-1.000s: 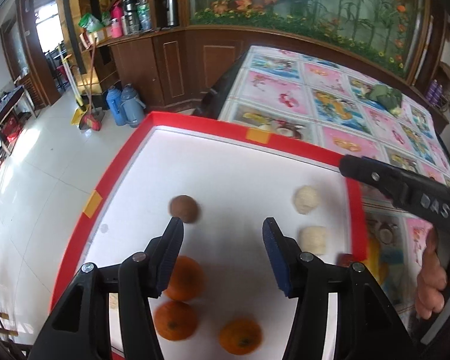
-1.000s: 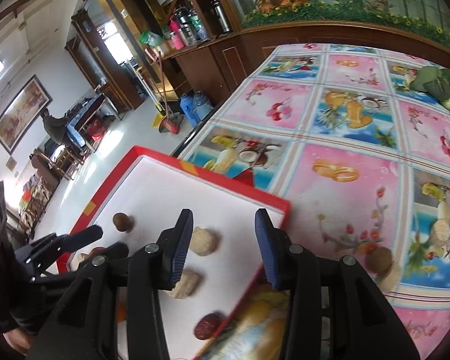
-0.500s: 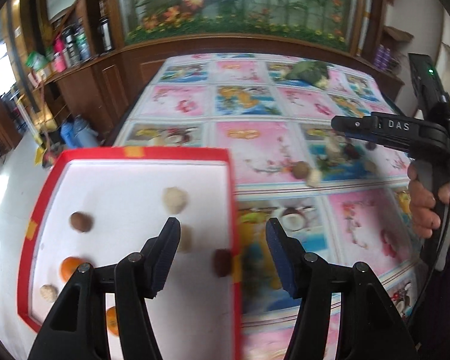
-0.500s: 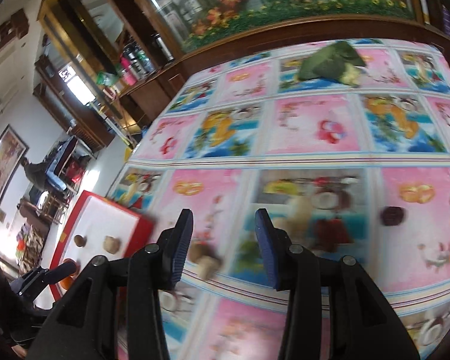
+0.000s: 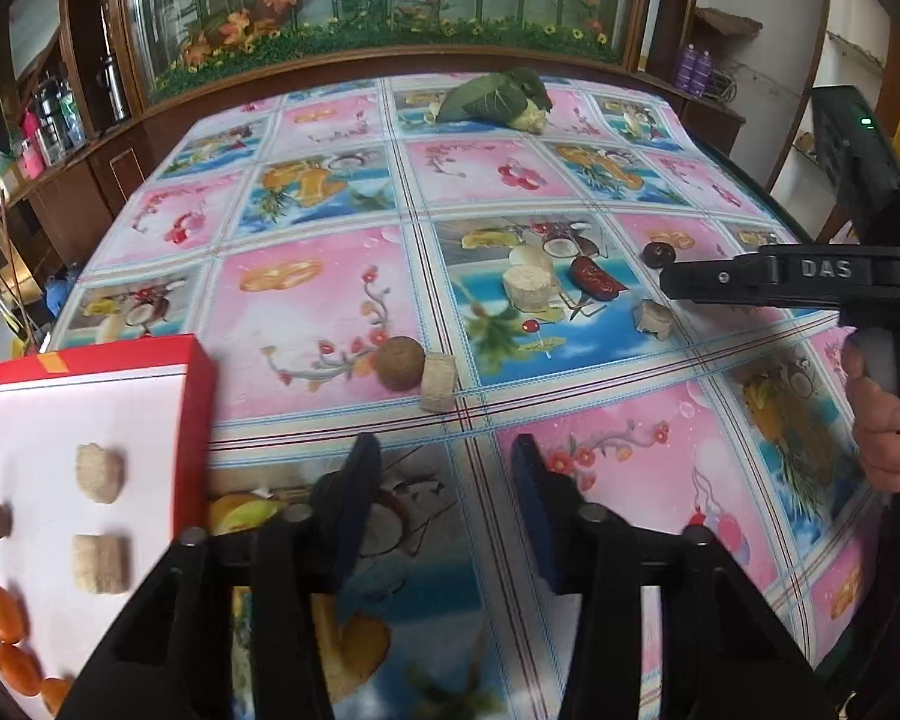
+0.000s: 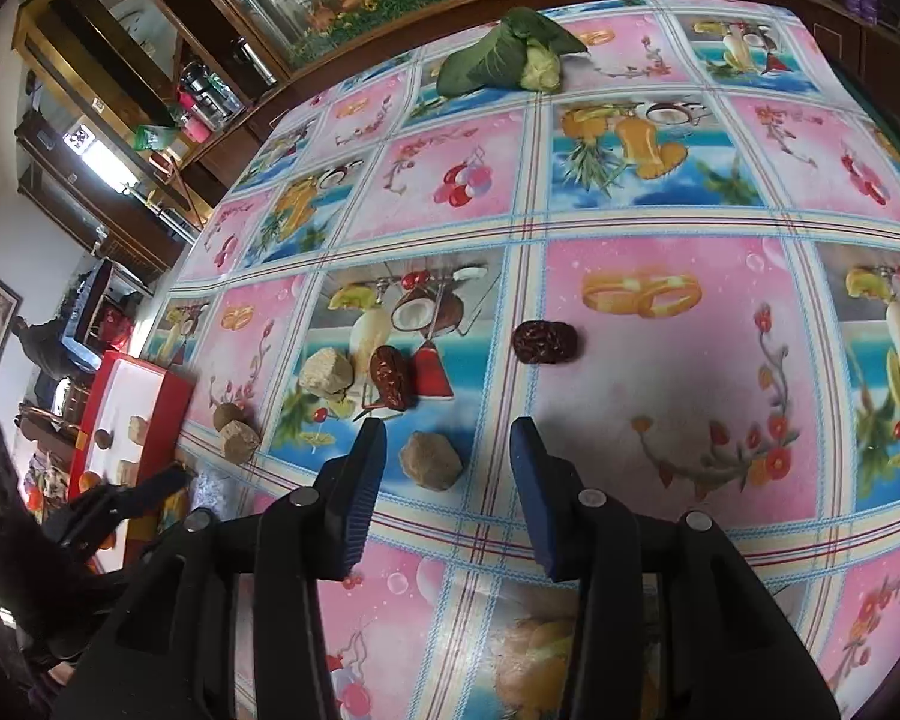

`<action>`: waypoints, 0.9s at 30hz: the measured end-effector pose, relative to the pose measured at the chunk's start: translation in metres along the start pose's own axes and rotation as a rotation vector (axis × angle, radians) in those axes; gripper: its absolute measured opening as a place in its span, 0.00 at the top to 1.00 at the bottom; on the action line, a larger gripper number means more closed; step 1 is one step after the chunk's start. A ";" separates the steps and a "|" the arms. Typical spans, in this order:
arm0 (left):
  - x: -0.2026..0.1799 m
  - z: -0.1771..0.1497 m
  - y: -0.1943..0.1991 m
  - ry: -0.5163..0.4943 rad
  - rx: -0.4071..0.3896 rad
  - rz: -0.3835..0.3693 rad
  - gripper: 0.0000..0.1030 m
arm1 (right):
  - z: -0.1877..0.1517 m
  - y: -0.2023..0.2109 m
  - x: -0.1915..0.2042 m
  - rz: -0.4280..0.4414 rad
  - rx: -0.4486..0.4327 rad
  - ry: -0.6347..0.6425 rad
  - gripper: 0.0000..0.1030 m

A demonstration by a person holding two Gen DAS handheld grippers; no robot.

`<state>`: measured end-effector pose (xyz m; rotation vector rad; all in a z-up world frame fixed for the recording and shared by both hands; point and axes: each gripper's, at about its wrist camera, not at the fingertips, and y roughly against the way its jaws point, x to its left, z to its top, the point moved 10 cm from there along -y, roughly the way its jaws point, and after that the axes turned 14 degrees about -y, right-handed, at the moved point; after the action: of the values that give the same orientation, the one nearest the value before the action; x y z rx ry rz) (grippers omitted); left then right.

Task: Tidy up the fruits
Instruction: 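Move both open grippers back over the fruit pile on the table, then grasp a tan chunk with the right gripper while the left gripper grasps a pale ribbed chunk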

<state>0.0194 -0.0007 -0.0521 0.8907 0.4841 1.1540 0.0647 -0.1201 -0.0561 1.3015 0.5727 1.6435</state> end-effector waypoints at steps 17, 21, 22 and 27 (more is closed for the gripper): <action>0.003 0.015 -0.021 0.041 -0.004 -0.028 0.68 | -0.015 -0.017 0.009 -0.168 -0.027 0.150 0.57; -0.002 0.017 -0.025 0.030 0.000 -0.040 0.74 | -0.018 -0.018 0.012 -0.195 -0.040 0.190 0.57; -0.004 0.017 -0.026 0.029 -0.001 -0.046 0.76 | -0.018 -0.018 0.012 -0.203 -0.043 0.201 0.57; -0.003 0.019 -0.030 0.036 0.003 -0.035 0.79 | -0.022 -0.021 0.015 -0.270 -0.072 0.275 0.62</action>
<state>0.0495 -0.0140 -0.0658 0.8618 0.5292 1.1393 0.0526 -0.0936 -0.0730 0.9069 0.8092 1.6082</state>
